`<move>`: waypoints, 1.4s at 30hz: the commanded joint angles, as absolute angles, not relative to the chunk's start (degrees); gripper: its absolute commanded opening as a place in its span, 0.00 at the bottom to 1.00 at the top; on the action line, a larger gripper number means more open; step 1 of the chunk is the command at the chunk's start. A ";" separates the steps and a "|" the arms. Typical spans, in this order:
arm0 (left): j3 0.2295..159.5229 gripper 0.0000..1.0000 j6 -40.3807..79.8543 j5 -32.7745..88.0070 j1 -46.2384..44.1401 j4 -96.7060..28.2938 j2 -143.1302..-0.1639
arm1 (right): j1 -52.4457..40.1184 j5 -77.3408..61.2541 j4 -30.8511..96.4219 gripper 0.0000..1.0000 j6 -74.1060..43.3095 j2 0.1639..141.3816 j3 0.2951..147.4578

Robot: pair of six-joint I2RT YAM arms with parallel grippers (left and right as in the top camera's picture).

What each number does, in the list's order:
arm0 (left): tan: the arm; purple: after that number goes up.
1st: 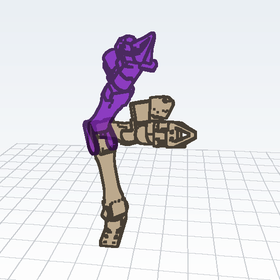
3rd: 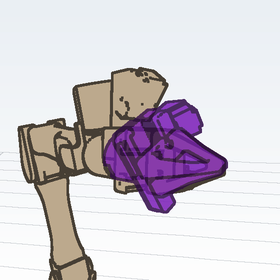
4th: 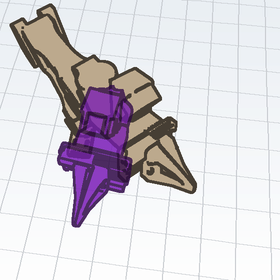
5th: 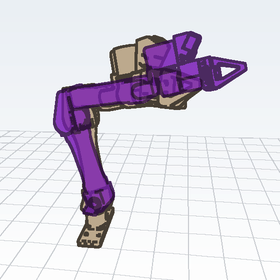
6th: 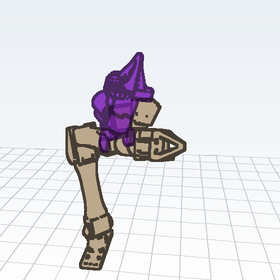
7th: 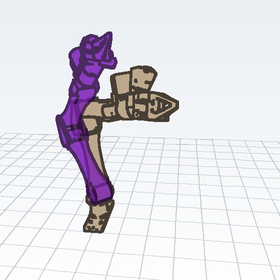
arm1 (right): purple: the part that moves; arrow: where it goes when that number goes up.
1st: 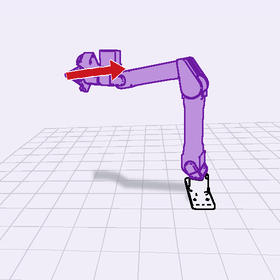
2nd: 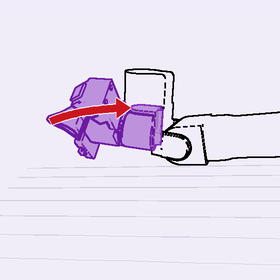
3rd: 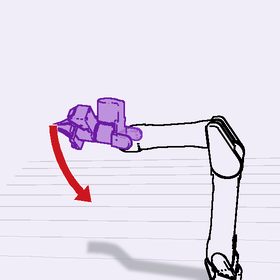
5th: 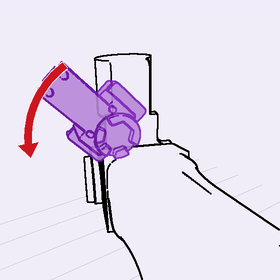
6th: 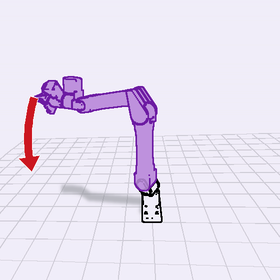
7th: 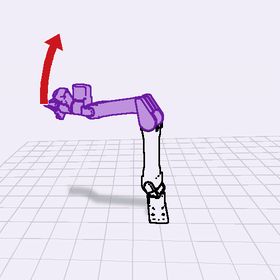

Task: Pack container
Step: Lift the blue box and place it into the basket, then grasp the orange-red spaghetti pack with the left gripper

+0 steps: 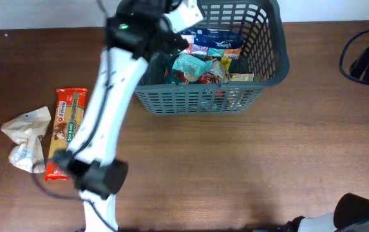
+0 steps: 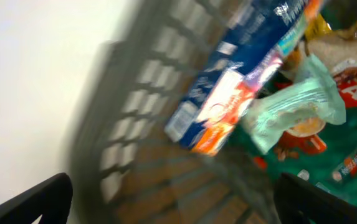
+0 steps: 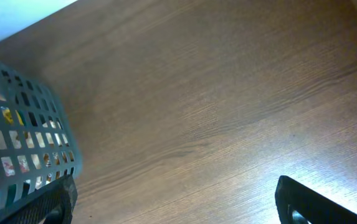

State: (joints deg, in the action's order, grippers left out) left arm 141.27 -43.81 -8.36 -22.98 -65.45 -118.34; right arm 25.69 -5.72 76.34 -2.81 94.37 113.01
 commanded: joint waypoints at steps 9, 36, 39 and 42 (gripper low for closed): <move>140.66 0.97 -37.65 -17.04 -18.61 -71.26 -100.07 | 25.93 -6.44 76.31 0.99 -2.87 94.04 112.77; 70.67 0.97 -24.34 -4.40 19.57 -50.83 -94.72 | 25.93 -6.46 76.31 0.99 -2.87 94.04 112.77; 70.67 0.97 -24.32 -6.83 19.75 -48.73 -97.62 | 25.93 -6.46 76.31 0.99 -2.87 94.04 112.77; 70.67 0.97 -24.27 -7.33 19.94 -47.46 -100.77 | 25.93 -6.46 76.31 0.99 -2.87 94.04 112.77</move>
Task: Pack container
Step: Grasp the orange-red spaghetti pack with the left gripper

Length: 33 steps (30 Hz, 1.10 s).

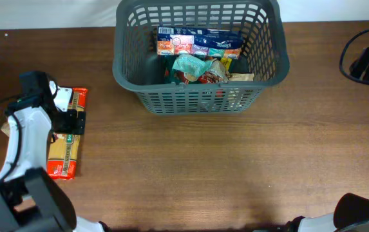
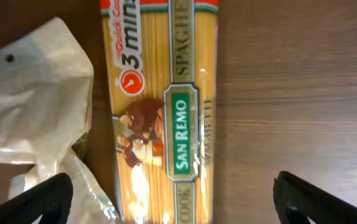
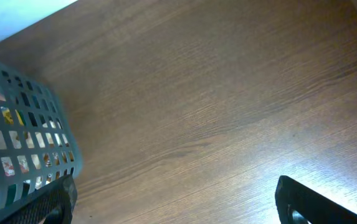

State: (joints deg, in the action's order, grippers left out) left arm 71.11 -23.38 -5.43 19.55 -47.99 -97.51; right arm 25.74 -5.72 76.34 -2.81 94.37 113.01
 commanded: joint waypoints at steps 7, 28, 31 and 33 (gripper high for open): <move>70.67 0.97 -23.59 -7.38 19.94 -45.19 -107.70 | 25.93 -6.46 76.31 0.99 -2.87 94.04 112.77; 70.67 0.17 -21.41 -7.31 22.46 -41.41 -115.31 | 25.96 -6.46 76.31 0.99 -2.87 94.04 112.77; 70.70 0.02 -20.23 -7.33 22.46 -41.45 -115.31 | 25.93 -6.46 76.31 0.99 -2.87 94.04 112.77; 70.76 0.02 -20.14 -7.20 22.37 -41.87 -115.28 | 25.93 -6.46 76.31 0.99 -2.87 94.04 112.77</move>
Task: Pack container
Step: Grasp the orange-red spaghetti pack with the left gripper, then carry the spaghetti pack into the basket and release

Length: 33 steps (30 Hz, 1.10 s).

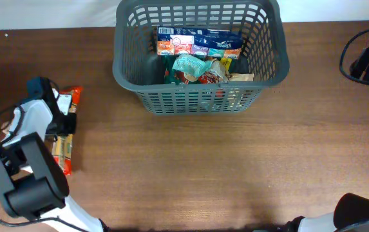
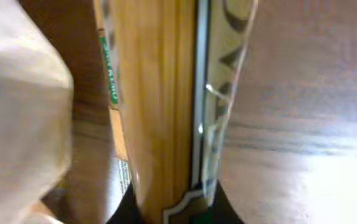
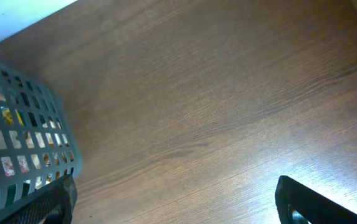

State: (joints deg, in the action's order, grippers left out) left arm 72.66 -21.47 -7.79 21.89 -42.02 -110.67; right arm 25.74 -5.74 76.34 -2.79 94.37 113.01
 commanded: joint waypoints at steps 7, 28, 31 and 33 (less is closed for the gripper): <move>85.36 0.02 -20.16 -3.81 20.38 -55.77 -113.34 | 25.93 -6.46 76.31 0.99 -2.87 94.04 112.77; 153.18 0.01 -50.48 7.94 -6.94 -70.35 -108.14 | 25.93 -6.46 76.31 0.99 -2.87 94.04 112.77; 152.97 0.01 -59.99 7.94 -14.15 -68.51 -108.75 | 25.93 -6.46 76.31 0.99 -2.87 94.04 112.77; 152.81 0.02 -64.07 7.94 -17.91 -68.29 -109.95 | 25.93 -6.44 76.31 0.99 -2.87 94.04 112.77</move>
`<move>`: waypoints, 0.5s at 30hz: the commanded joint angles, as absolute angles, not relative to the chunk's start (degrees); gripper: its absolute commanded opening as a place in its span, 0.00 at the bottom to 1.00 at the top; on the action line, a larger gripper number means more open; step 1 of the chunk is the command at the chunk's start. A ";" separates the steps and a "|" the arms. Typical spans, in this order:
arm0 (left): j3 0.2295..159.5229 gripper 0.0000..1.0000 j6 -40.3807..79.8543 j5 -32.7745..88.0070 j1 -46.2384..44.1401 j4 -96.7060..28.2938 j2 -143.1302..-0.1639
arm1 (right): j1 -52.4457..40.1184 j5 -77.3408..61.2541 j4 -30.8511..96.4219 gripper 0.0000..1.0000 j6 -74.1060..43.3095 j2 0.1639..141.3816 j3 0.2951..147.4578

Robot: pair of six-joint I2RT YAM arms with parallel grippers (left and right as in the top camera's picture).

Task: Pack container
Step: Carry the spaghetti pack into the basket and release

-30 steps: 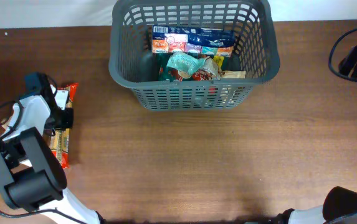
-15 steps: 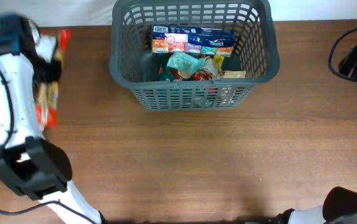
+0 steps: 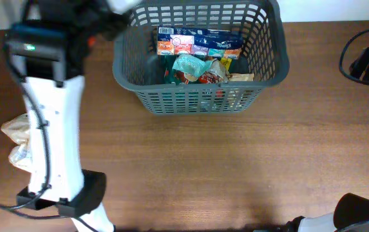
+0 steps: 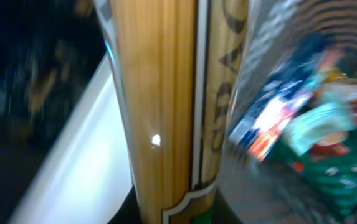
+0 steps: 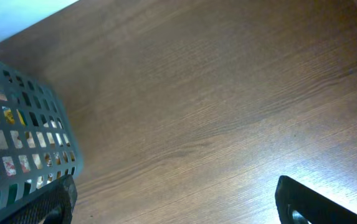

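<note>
A yellow spaghetti pack [image 4: 166,106] fills the middle of the left wrist view, with my left gripper [image 4: 169,216] shut on its lower end. Blurred to its right is the grey basket [image 3: 200,96], holding a blue box [image 3: 200,42], a teal packet [image 3: 194,64] and other snacks. From overhead, the raised left arm [image 3: 42,48] reaches toward the basket's top left corner; the pack itself is hard to make out there. My right gripper [image 5: 175,211] stands open over bare table beside the basket's corner [image 5: 16,137].
A crumpled white bag [image 3: 22,138] lies on the brown table [image 3: 236,167] at the far left. Black cables and a dark object [image 3: 368,61] sit at the right edge. The right arm's base [image 3: 358,212] shows at the bottom right.
My left gripper, shut on the spaghetti pack on the table at the left, is now raised with the pack near the basket's top left corner. The pack's spot on the table is bare.
My left gripper was open over the basket's contents. It then hung open above the spaghetti pack on the left of the table, then was shut on the pack there. Now it holds the pack up by the basket. The right arm has stayed still.
</note>
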State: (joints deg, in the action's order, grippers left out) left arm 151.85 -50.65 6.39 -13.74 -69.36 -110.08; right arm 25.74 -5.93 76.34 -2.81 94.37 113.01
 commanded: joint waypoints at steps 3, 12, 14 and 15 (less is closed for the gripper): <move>152.77 0.02 -66.81 7.97 -21.91 -68.10 -113.54 | 25.93 -6.44 76.31 0.99 -2.87 94.04 112.77; 152.73 0.01 -67.16 7.70 -25.56 -67.31 -129.95 | 25.93 -6.44 76.31 0.99 -2.87 94.04 112.77; 152.73 0.02 -66.87 7.70 -25.74 -67.35 -132.94 | 25.93 -6.46 76.31 0.99 -2.87 94.04 112.77; 152.73 0.01 -66.28 7.68 -25.91 -67.33 -134.28 | 25.93 -6.46 76.31 0.99 -2.87 94.04 112.75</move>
State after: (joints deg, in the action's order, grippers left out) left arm 151.70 -65.41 7.64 -25.45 -68.27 -133.01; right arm 25.76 -5.93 76.34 -2.83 94.37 113.01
